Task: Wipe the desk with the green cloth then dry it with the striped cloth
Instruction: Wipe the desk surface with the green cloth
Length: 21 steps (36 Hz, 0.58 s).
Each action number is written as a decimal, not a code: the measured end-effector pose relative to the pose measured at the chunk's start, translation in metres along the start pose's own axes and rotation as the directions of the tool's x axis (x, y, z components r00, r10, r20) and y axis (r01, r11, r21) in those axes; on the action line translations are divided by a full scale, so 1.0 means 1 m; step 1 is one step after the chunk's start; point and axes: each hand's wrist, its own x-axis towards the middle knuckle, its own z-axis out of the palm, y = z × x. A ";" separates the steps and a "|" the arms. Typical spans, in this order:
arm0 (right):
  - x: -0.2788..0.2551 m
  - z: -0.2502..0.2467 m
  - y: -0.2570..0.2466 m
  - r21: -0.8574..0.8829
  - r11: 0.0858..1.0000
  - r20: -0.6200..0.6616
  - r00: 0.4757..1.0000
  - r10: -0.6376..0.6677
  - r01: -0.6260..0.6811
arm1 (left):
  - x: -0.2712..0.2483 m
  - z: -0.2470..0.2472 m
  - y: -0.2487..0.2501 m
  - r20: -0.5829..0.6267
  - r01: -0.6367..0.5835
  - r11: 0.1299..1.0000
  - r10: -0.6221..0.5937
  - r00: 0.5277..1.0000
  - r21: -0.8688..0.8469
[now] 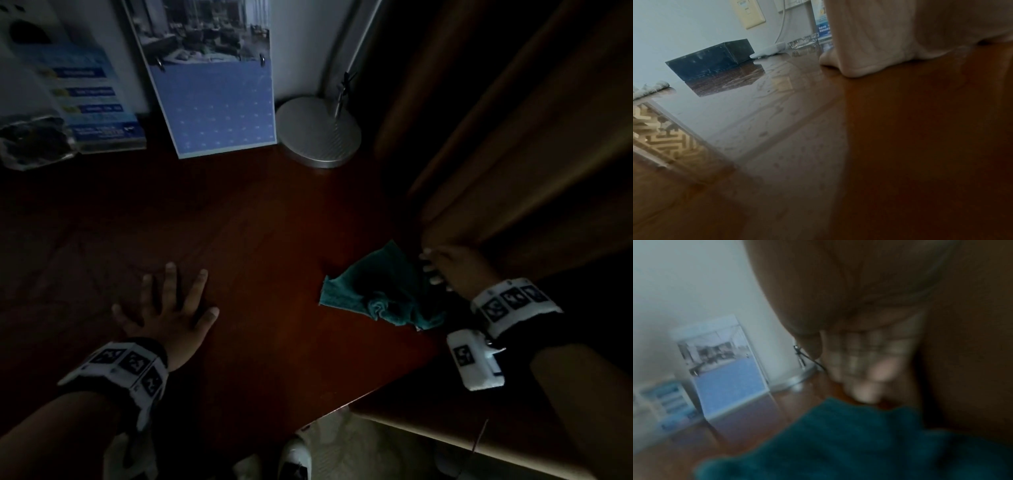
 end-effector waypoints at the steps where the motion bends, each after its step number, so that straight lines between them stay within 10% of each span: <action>1: 0.001 -0.003 0.006 0.009 0.999 -0.012 0.999 -0.042 0.042 | 0.000 0.000 0.000 -0.001 0.001 1.000 -0.001 1.000 -0.001; 11: -0.011 0.013 0.056 -0.342 0.848 0.230 0.911 -0.343 0.406 | -0.002 -0.001 0.002 -0.002 0.008 1.000 -0.008 1.000 0.006; 21: -0.049 0.046 0.054 -0.329 0.920 0.224 0.964 -0.142 0.212 | -0.002 -0.001 0.003 -0.005 0.013 1.000 -0.013 1.000 0.015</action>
